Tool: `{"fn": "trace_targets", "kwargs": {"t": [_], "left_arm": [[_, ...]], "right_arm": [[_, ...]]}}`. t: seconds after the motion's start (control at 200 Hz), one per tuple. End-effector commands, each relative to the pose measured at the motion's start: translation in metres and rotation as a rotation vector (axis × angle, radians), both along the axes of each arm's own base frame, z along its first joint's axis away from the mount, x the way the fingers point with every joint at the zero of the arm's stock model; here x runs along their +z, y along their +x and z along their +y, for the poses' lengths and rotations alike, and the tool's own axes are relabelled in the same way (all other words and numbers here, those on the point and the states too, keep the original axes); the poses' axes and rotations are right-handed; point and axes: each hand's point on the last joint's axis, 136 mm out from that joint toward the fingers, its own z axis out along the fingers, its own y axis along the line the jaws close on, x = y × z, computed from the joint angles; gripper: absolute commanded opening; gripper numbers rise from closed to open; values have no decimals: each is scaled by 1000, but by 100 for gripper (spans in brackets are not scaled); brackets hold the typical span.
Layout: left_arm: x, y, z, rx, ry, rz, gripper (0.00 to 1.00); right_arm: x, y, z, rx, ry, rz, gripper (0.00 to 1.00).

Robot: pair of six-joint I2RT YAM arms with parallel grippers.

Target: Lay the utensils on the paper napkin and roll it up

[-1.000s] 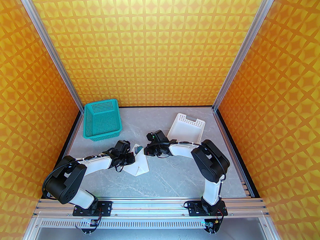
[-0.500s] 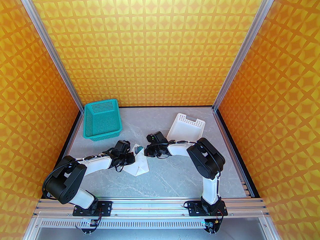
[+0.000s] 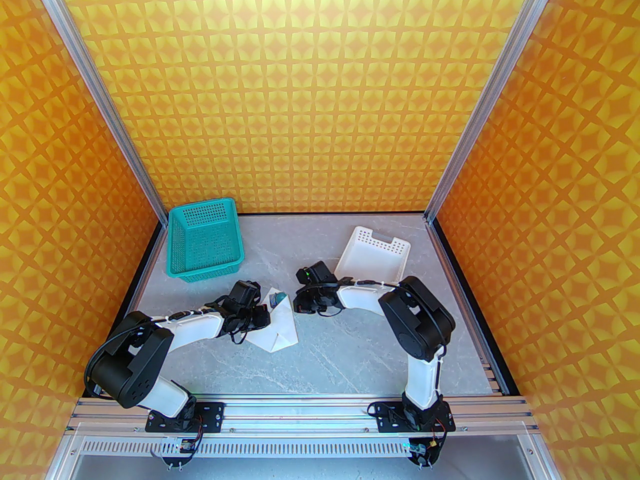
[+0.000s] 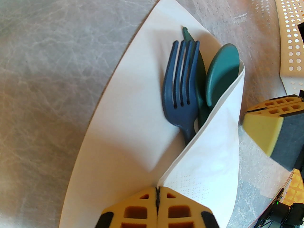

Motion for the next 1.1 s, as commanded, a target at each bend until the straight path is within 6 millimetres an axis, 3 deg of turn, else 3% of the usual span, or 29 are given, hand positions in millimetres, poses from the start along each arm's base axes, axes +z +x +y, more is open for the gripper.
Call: {"fn": "trace_targets", "kwargs": {"t": [0.0,0.135,0.35,0.66,1.095], "left_arm": [[-7,-8,8,2,49,20,0],[-6,-8,8,2,47,17,0],[-7,-7,8,1,49,19,0],[-7,-7,7,1,48,19,0],[-7,-7,8,0,55,21,0]], "right_arm": [[29,-2,6,7,67,-28,0],[34,-21,15,21,133,8,0],[20,-47,25,44,161,70,0],[-7,-67,12,24,117,139,0],[-3,-99,5,33,130,168,0]]}}
